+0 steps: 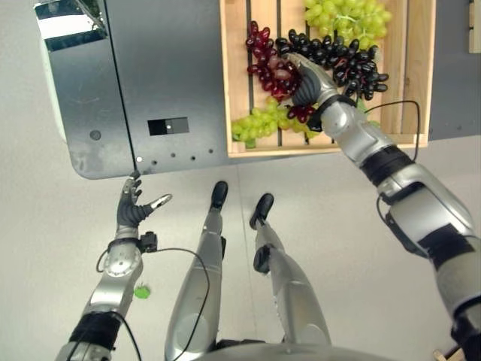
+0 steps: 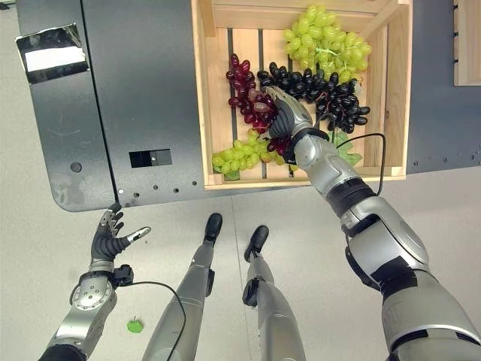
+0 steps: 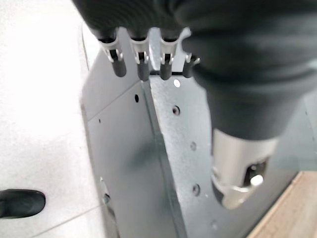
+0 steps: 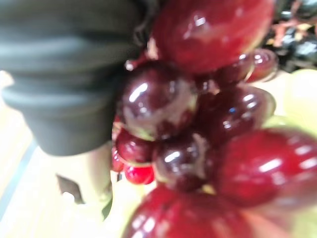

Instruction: Pick up the fruits from the basket on one side to the basket on the other side

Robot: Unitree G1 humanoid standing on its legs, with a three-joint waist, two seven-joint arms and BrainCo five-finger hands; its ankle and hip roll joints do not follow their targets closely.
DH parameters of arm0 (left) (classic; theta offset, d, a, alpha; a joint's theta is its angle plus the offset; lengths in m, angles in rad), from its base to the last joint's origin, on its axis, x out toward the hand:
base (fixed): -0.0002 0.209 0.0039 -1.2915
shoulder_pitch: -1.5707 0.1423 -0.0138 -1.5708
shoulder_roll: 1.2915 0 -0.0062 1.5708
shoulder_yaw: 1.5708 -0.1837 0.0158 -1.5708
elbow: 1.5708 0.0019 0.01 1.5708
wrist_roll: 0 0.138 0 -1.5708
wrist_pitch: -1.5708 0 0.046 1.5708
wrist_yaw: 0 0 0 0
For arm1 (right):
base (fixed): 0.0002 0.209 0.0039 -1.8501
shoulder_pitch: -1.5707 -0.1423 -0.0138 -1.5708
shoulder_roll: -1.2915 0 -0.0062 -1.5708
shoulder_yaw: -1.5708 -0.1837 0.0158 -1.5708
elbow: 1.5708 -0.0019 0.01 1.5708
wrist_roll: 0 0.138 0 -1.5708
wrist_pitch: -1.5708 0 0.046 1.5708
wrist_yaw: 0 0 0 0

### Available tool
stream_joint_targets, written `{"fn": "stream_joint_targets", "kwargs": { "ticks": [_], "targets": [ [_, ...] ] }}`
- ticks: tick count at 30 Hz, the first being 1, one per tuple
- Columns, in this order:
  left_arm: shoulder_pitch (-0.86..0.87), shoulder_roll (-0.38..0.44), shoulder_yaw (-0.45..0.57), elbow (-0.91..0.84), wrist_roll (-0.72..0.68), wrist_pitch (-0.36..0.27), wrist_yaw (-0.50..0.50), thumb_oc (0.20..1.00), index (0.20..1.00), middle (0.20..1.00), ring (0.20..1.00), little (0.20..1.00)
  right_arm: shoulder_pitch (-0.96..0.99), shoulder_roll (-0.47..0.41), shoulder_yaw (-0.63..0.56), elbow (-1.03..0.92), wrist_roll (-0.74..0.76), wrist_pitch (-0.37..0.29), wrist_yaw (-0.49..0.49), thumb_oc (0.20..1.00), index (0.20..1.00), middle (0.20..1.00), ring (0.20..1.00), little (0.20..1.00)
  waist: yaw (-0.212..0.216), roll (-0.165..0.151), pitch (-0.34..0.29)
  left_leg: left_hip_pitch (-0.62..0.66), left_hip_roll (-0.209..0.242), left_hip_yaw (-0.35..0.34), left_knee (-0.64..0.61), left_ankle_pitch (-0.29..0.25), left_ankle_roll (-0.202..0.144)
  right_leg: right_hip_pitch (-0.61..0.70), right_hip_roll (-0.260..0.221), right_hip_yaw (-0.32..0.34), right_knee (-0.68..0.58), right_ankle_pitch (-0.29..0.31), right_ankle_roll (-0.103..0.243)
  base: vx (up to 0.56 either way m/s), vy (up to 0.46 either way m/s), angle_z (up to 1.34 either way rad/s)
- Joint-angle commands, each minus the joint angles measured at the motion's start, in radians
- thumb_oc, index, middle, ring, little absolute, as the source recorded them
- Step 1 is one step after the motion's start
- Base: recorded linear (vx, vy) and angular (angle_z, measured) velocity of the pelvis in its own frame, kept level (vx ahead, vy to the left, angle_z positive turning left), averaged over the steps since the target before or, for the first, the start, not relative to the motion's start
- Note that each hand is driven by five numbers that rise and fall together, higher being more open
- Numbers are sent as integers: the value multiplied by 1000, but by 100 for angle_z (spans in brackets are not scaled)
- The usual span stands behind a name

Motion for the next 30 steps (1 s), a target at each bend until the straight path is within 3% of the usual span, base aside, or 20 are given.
{"fn": "stream_joint_targets", "kwargs": {
  "ticks": [1, 3, 4, 5, 30],
  "targets": [
    [41, 37, 0, -68, 0, -25, 19, 1000, 1000, 1000, 1000, 1000, 8, 49, 86, 14, -67, -6, 16, 1000, 1000, 1000, 1000, 1000, 39, -11, 5, 14, 2, 20, 22, -40, -8, -7, -95, 10, 40, 19, 98, 0, 0, 0],
    [38, 37, -4, -67, 2, -24, 17, 1000, 1000, 1000, 1000, 1000, 8, 55, 92, 15, -74, -6, 20, 1000, 1000, 1000, 1000, 1000, 38, -10, 5, 14, 2, 18, 21, -38, -8, -8, -95, 9, 41, 19, 98, 0, 0, 0],
    [38, 39, -3, -69, 3, -24, 18, 1000, 1000, 1000, 1000, 1000, 10, 56, 96, 13, -80, -3, 26, 545, 545, 545, 545, 545, 38, -10, 5, 14, 2, 17, 21, -39, -8, -9, -95, 9, 42, 19, 98, 0, 0, 0],
    [37, 39, -3, -69, 5, -25, 20, 1000, 1000, 1000, 1000, 1000, 13, 58, 105, 12, -87, -4, 36, 200, 200, 200, 200, 200, 39, -10, 5, 13, 1, 17, 21, -38, -8, -10, -95, 10, 43, 18, 97, 0, 0, 0],
    [38, 37, -1, -66, 3, -25, 27, 1000, 1000, 1000, 1000, 1000, 15, 77, 111, -2, -90, -8, 40, 200, 200, 200, 200, 200, 35, -18, 5, 14, 3, 17, 23, -39, -8, -10, -94, 7, 44, 22, 100, 0, 0, 0]
  ]
}}
